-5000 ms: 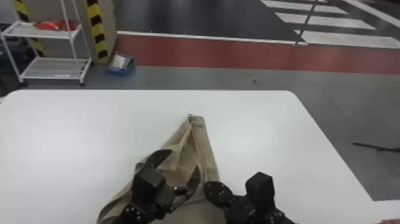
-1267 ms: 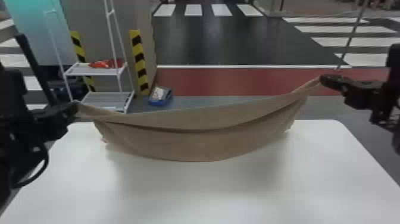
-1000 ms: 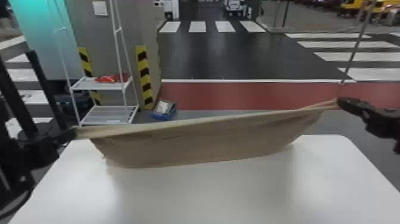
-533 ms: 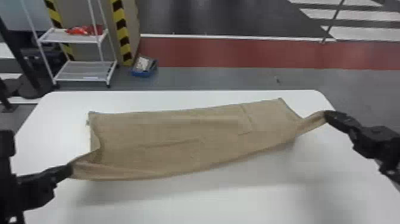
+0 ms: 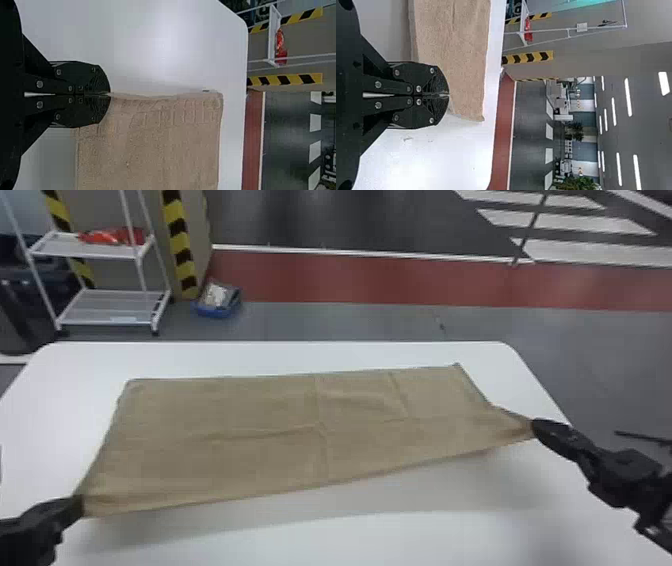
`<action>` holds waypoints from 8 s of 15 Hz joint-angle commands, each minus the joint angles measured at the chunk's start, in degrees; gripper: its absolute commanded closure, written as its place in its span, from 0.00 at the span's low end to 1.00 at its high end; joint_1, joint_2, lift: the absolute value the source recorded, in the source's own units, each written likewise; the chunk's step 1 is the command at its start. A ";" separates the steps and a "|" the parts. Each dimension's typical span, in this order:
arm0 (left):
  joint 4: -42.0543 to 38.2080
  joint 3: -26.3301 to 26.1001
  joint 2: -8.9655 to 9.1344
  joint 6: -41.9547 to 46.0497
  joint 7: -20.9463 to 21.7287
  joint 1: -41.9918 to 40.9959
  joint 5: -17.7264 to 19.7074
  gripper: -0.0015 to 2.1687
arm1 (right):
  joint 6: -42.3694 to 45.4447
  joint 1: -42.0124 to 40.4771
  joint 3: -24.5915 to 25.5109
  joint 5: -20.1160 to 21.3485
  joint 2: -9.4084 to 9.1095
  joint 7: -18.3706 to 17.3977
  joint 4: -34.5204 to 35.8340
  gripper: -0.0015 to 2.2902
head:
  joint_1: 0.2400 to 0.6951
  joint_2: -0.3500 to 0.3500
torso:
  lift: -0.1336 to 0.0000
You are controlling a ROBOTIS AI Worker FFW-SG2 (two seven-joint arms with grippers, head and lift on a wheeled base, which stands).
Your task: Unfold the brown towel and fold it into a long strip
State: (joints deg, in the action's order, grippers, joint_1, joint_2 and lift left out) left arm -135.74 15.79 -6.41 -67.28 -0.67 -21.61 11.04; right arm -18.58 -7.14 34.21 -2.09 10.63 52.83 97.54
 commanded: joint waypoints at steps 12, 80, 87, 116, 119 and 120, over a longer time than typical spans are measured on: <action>20.78 9.78 -0.53 46.05 35.30 -5.54 4.61 0.14 | -1.95 -4.72 7.54 -3.27 -1.58 1.49 0.02 0.73 | 1.00 0.33 | 0.08; 40.56 -12.01 1.67 22.50 5.15 35.15 -8.58 0.72 | -11.97 39.22 -4.24 10.88 6.51 -13.98 -40.76 0.64 | 0.93 0.21 | 0.08; 48.29 -17.90 1.75 29.88 2.52 36.29 -18.60 0.00 | 8.78 39.49 -7.76 9.65 6.15 -24.09 -49.11 0.01 | 0.95 0.23 | 0.08; 23.59 -22.38 1.05 66.62 -0.21 -0.80 -9.37 0.03 | 17.04 -23.53 -30.52 -2.39 -10.68 -33.32 26.30 0.04 | 1.00 0.42 | 0.08; 23.24 -18.69 1.05 69.61 -2.05 -1.77 -9.11 0.03 | 17.04 -24.23 -30.70 -2.74 -10.68 -34.81 26.21 0.04 | 1.00 0.47 | 0.08; 23.15 -17.20 1.05 70.31 -2.23 -2.12 -8.58 0.03 | 16.69 -24.32 -30.61 -3.01 -10.68 -34.99 26.21 0.04 | 1.00 0.51 | 0.08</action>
State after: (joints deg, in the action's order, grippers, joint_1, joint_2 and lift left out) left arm -112.41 -3.32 -5.36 2.06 -2.82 -23.36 1.96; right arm -1.62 -31.32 3.55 -4.79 0.00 17.92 123.81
